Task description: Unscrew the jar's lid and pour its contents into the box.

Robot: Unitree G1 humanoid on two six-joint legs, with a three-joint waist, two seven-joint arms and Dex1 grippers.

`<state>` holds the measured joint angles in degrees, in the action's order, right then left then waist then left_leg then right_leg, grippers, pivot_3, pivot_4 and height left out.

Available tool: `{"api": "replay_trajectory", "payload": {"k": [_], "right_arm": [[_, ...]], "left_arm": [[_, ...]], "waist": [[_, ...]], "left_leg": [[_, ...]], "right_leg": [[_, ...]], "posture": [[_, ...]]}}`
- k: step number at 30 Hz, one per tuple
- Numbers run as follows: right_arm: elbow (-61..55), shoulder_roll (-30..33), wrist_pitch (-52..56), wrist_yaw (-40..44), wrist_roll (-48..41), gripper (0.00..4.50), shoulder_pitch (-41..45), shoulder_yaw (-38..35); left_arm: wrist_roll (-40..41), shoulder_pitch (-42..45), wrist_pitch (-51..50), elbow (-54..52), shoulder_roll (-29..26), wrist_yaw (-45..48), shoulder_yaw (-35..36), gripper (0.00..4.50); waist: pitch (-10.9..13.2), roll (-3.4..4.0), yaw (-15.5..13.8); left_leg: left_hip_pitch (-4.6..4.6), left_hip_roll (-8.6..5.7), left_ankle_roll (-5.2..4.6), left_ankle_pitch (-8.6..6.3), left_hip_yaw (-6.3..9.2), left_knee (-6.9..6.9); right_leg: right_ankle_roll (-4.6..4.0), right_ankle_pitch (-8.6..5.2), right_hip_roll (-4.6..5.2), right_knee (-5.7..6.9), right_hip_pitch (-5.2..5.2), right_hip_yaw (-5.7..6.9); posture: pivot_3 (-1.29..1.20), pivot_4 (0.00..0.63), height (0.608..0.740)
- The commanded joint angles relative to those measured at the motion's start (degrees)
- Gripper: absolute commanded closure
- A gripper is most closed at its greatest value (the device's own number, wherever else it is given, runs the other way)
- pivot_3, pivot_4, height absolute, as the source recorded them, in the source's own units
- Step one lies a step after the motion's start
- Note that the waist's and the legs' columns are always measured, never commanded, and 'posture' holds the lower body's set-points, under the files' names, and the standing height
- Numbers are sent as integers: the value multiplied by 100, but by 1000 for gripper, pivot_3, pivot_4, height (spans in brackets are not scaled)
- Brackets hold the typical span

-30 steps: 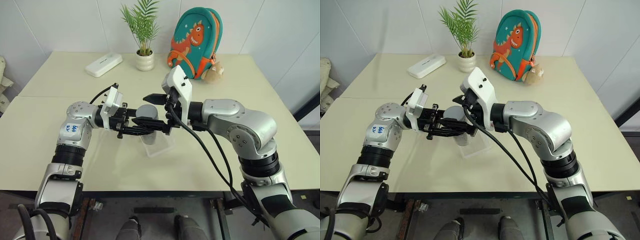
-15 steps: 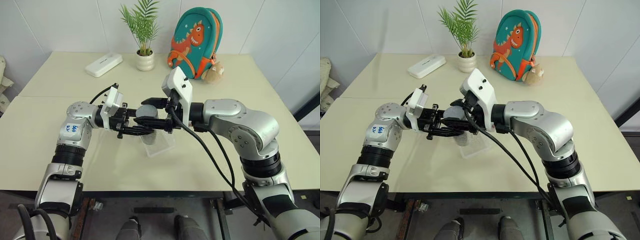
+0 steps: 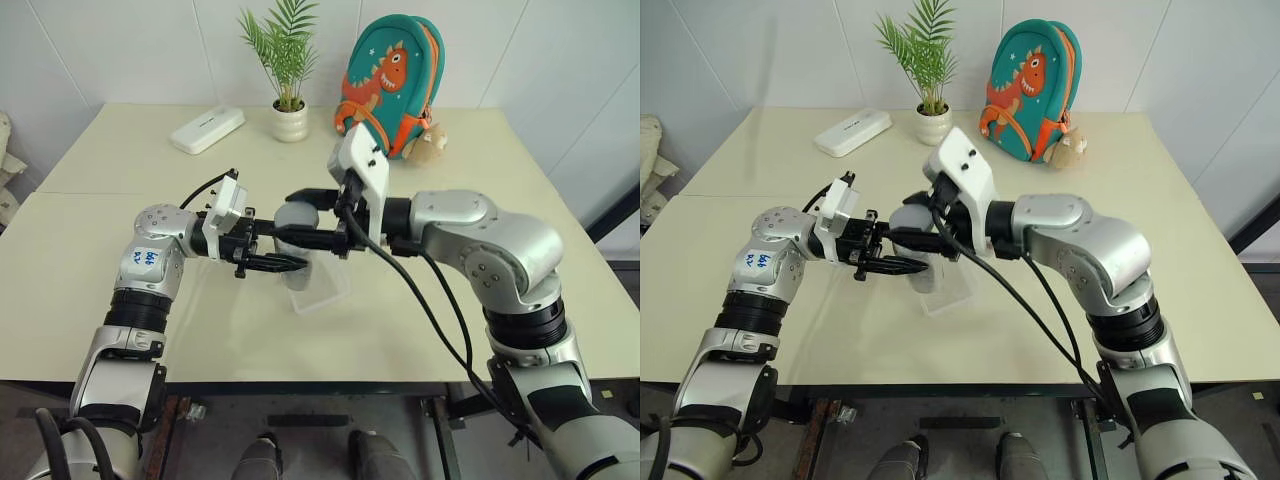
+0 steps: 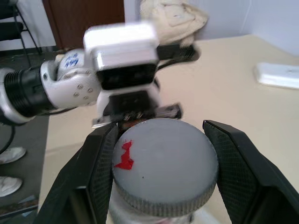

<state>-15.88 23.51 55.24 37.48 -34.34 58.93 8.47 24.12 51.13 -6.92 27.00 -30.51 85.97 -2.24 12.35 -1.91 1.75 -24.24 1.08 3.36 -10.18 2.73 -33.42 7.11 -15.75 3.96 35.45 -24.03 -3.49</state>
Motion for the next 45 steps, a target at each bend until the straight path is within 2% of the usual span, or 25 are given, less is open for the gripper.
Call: {"api": "replay_trajectory", "payload": {"k": [1,5,9,12,14,16,20,25,30,36,43,45], "right_arm": [[152,165,-272,-47,162,1751,217,-375],[474,491,-356,-270,444,1751,190,-712],[438,986,-236,-496,714,1751,-266,-953],[269,1281,-212,-650,903,1751,-881,-1095],[0,1349,-129,-767,909,1751,-1586,-1257],[-179,1282,-282,-953,1024,1751,-2428,-1389],[-169,1007,-691,-1310,1285,1751,-3352,-1505],[-71,602,-1184,-1562,1458,1751,-4031,-1579],[-225,388,-1236,-1567,1356,1751,-4335,-1620],[-726,601,-1136,-1220,1180,59,-4732,-1622],[-1187,947,-1542,-708,987,16,-4977,-1892],[-1402,850,-1738,-389,437,16,-4928,-2214]], "left_arm": [[-43,170,38,-29,-84,194,16,2478],[-46,136,12,-57,-180,80,104,2478],[-18,83,-29,-58,-443,-122,317,2478],[-6,64,-21,19,-612,-222,474,2478],[-7,36,-13,40,-695,-340,589,2478],[97,-25,-133,-75,-697,-552,747,2478],[318,-253,-495,-493,-674,-749,911,2478],[384,-456,-718,-837,-691,-894,966,2478],[449,-511,-853,-977,-712,-934,985,2478],[455,-496,-921,-977,-689,-943,1016,2478],[344,-337,-765,-752,-612,-951,960,2478],[221,-222,-537,-570,-561,-995,929,2478]], "waist": [[0,0,-3],[0,0,-2],[0,0,-5],[0,0,-4],[-1,-1,-13],[0,-1,-17],[1,1,21],[1,1,32],[1,1,28],[1,1,-2],[1,1,-8],[1,1,-9]], "left_leg": [[0,0,0,0,0,0],[-1,0,0,0,0,2],[-2,0,0,0,0,7],[-2,0,1,-1,-1,12],[-3,0,1,-1,-2,13],[-8,-1,2,-2,-2,14],[-16,-3,4,-2,-6,2],[-9,5,4,-2,-9,-12],[-9,10,5,0,-9,-33],[-9,12,5,0,-9,-38],[-9,14,5,0,-10,-40],[-9,14,5,0,-10,-41]], "right_leg": [[0,0,0,-1,0,0],[0,0,0,-3,0,0],[-2,-2,0,-3,-3,0],[-2,-4,1,-4,-6,-2],[-1,-6,0,-3,-7,-2],[0,-10,1,-1,-11,-2],[7,-10,2,10,-19,-7],[6,-9,-10,22,-18,-11],[-4,-10,-17,20,-11,-16],[-13,-13,-19,18,-7,-16],[-20,-16,-21,14,-5,-17],[-20,-16,-21,13,-4,-17]], "posture": [[0,150,740],[0,150,740],[0,150,740],[0,150,740],[0,150,740],[0,150,740],[0,150,740],[0,150,740],[0,150,740],[0,150,740],[0,150,740],[0,150,740]]}}
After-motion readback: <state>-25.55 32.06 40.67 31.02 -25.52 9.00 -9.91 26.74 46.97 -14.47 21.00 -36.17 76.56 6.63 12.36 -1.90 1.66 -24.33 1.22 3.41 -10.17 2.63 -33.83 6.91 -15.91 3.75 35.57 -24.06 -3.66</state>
